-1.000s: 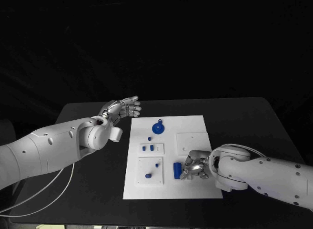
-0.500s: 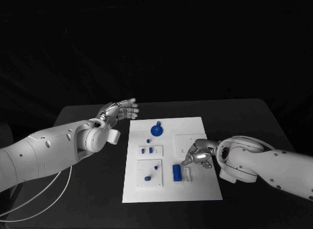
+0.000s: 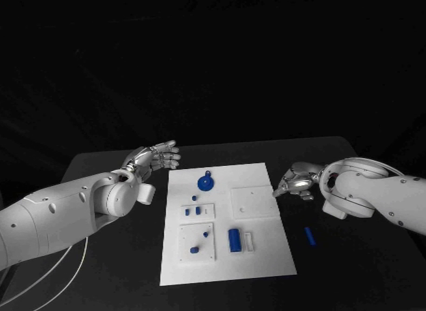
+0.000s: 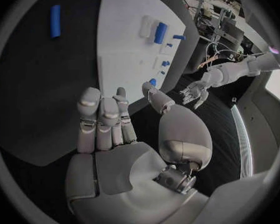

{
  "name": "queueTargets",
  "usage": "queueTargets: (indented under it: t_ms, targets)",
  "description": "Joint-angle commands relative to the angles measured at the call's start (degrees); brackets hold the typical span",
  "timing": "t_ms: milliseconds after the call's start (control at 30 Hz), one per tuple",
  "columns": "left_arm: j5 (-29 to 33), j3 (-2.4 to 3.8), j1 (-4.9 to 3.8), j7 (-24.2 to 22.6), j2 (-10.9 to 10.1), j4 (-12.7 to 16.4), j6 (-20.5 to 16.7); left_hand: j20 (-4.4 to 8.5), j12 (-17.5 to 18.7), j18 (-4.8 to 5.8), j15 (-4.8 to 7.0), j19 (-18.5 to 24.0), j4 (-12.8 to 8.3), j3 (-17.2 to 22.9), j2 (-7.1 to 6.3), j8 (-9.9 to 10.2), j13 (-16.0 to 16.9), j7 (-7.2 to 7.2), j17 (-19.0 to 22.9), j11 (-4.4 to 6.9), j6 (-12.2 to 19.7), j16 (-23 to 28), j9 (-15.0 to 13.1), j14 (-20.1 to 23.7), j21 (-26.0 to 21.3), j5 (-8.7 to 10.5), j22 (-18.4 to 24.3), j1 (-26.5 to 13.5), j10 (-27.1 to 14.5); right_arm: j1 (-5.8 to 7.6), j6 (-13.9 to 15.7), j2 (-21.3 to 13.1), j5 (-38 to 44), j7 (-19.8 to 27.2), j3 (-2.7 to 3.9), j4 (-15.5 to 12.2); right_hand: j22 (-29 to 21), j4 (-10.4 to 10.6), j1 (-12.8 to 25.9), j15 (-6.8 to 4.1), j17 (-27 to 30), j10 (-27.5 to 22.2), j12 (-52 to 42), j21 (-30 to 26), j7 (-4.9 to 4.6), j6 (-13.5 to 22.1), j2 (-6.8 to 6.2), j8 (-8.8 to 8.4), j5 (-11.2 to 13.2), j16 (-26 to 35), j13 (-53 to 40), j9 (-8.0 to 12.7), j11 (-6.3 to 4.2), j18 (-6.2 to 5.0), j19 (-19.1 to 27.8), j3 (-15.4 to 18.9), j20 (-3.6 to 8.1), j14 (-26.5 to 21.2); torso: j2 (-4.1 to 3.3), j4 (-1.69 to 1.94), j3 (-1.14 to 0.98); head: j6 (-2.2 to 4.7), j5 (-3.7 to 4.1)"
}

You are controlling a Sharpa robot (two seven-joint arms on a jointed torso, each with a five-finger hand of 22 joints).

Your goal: Assemble the parts on the task board

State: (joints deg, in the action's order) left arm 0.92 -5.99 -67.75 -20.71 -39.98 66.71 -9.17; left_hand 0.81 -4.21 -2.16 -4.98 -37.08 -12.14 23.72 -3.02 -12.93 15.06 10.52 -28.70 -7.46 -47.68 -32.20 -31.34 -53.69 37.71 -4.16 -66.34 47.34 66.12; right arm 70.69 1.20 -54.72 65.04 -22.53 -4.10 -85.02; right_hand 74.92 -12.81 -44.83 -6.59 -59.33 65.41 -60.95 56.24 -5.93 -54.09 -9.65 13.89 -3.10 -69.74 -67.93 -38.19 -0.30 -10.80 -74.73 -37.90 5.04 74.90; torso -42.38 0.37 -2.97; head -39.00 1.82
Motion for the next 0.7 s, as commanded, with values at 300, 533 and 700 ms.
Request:
queueTargets:
  t_ms: [300,533,700]
  targets:
    - [0.22,0.03,-0.05,-0.37,0.02,0.29,0.92,-0.32,0.1,-0.79,-0.26,0.19,0.28,0.12,-0.04,-0.09,-0.09,-0.08,-0.14,0.09,0.47,0.32,0.05,-0.33,-0.41,0.08,-0.12,-0.23,-0.48,0.33,-10.46,-2.13,9.68,-5.13,-0.09,5.11,0.74,-0.24,-1.06,0.14,-0.09,0.01,0.1,-0.07,-0.25,-0.27,-1.4,0.23,0.3,0.26,0.0,-0.36,0.02,-4.2,0.16,-0.15,0.04,0.04,-0.03,0.02,-0.08,0.85,4.13]
    - [0.22,0.02,-0.05,-0.33,-0.03,0.37,0.94,-0.32,0.09,-0.79,-0.26,0.19,0.26,0.12,-0.08,-0.12,-0.09,-0.08,-0.17,0.1,0.45,0.34,0.05,-0.34,-0.41,0.09,-0.13,-0.22,-0.47,0.29,-13.01,-3.73,11.19,-6.74,-1.28,3.02,0.78,0.29,-0.46,0.32,-0.06,-0.33,0.42,-0.17,-0.39,0.02,-1.79,0.06,0.3,0.47,0.07,-0.44,0.17,-4.18,0.48,0.19,-0.35,-0.08,-0.04,-0.04,-0.09,0.79,5.47]
    - [0.22,0.01,-0.05,-0.34,-0.27,0.36,0.92,-0.32,0.08,-0.79,-0.26,0.18,0.26,0.13,-0.09,-0.13,-0.09,-0.09,-0.19,0.1,0.45,0.35,0.05,-0.35,-0.42,0.1,-0.14,-0.22,-0.46,-0.15,-11.75,-4.36,15.11,-7.15,-2.51,0.84,0.82,1.03,0.48,0.45,-0.04,-0.52,0.62,-0.23,-0.52,0.26,-1.57,-0.11,0.3,0.64,0.13,-0.48,0.3,-4.17,0.76,0.63,-0.7,-0.18,0.06,-0.29,-0.12,0.54,6.11]
